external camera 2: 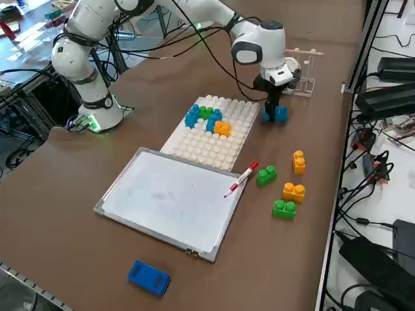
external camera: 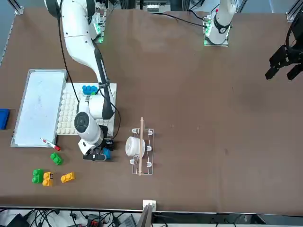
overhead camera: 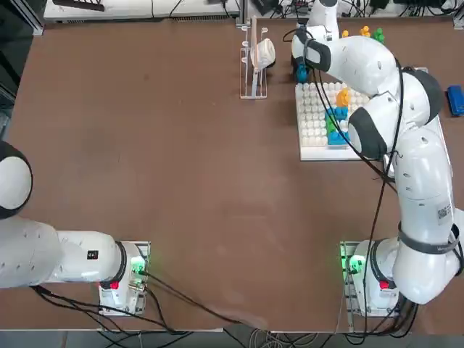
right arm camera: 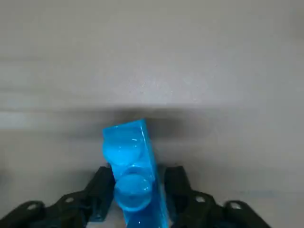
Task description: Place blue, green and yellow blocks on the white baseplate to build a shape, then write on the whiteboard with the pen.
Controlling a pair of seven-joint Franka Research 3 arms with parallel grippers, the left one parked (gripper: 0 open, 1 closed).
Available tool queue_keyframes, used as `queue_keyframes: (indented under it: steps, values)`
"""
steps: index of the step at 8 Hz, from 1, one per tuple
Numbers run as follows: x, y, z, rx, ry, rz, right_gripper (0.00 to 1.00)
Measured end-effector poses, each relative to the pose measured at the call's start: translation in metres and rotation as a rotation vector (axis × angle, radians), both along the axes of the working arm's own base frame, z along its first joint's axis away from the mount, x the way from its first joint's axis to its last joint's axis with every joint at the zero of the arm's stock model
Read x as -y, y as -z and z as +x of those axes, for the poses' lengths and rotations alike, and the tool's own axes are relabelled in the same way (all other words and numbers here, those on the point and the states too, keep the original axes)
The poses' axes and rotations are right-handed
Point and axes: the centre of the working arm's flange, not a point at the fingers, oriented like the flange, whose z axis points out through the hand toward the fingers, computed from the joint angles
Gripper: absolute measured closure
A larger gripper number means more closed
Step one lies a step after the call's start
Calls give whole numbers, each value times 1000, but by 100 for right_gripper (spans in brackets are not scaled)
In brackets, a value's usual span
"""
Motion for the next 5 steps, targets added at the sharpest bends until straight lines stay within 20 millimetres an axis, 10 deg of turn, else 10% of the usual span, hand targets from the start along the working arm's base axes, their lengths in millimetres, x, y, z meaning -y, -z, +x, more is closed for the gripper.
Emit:
queue_keyframes:
  steps: [2,5]
  values:
    - [-1,-3,1,6,-9,0,58]
    - [-1,-13,5,23,-14,4,58]
